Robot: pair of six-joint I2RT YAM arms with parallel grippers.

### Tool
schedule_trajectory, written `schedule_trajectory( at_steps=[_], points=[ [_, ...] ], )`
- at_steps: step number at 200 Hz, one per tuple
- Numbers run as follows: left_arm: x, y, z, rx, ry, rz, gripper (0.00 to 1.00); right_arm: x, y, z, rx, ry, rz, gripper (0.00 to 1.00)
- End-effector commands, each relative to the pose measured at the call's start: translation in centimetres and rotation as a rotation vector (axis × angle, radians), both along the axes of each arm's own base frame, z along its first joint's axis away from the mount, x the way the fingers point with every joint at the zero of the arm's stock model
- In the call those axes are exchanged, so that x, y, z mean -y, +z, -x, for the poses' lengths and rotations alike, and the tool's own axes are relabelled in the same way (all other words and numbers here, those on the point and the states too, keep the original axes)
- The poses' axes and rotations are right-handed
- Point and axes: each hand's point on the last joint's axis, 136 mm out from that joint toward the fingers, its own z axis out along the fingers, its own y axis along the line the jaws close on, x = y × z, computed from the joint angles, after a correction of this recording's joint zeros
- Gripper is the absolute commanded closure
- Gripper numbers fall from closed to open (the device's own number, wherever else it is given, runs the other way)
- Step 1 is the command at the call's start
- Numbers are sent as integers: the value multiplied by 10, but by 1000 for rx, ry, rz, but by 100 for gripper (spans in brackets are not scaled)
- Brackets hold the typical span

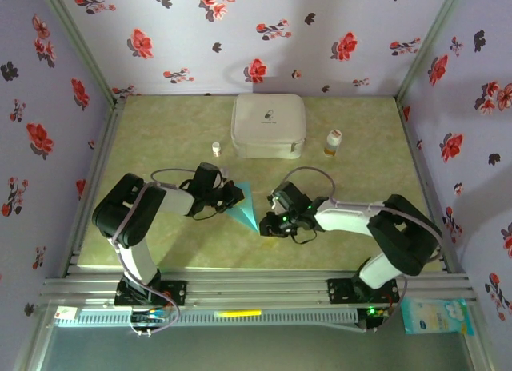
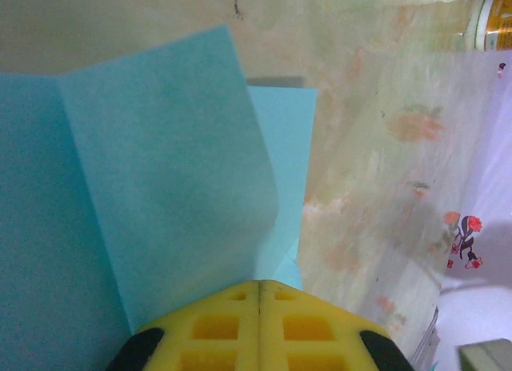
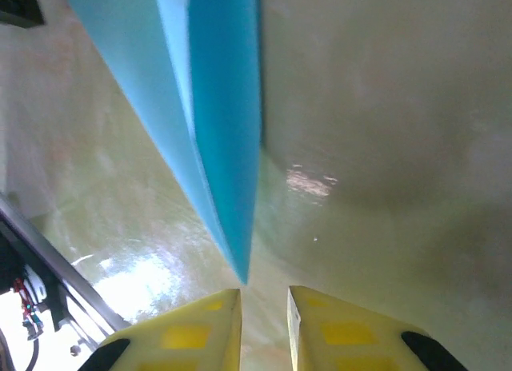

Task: Fold a paper plane with a square sheet of paper (pick it up from the middle)
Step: Fourth fold the wing at the center of the table.

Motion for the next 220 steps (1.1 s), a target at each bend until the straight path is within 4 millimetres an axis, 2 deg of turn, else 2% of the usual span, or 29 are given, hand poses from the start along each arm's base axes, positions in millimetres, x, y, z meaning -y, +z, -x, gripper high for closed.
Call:
schedule_trajectory(
  at_steps=[1,10,33,54,62,98,140,199,220],
  points=[
    [-25,-34,18,-88,33,-119,100,-6,27,-17,84,-9,-24,76],
    [-25,-34,17,-87,33,-118,100,-12,32,-19,87,5,-47,77],
    [-25,-35,18,-89,34,-119,100,-38,45,-24,66,35,-132,89],
    [-25,-36,18,-90,33,-120,100,-59,44,-28,52,50,-161,96],
    [-24,-35,17,-90,34,-119,100,-62,38,-29,46,50,-140,97],
    [-25,-35,17,-90,34,-120,100,-56,9,-37,21,-3,-61,100],
    [-25,-36,18,-92,33,-122,100,-44,-15,-25,-27,-18,-26,100],
    [-25,-36,19,-94,32,-123,100,-29,-34,-8,-78,-41,-25,100],
    [-26,-37,19,-98,36,-123,100,-25,-34,-4,-82,-48,-31,100]
  ],
)
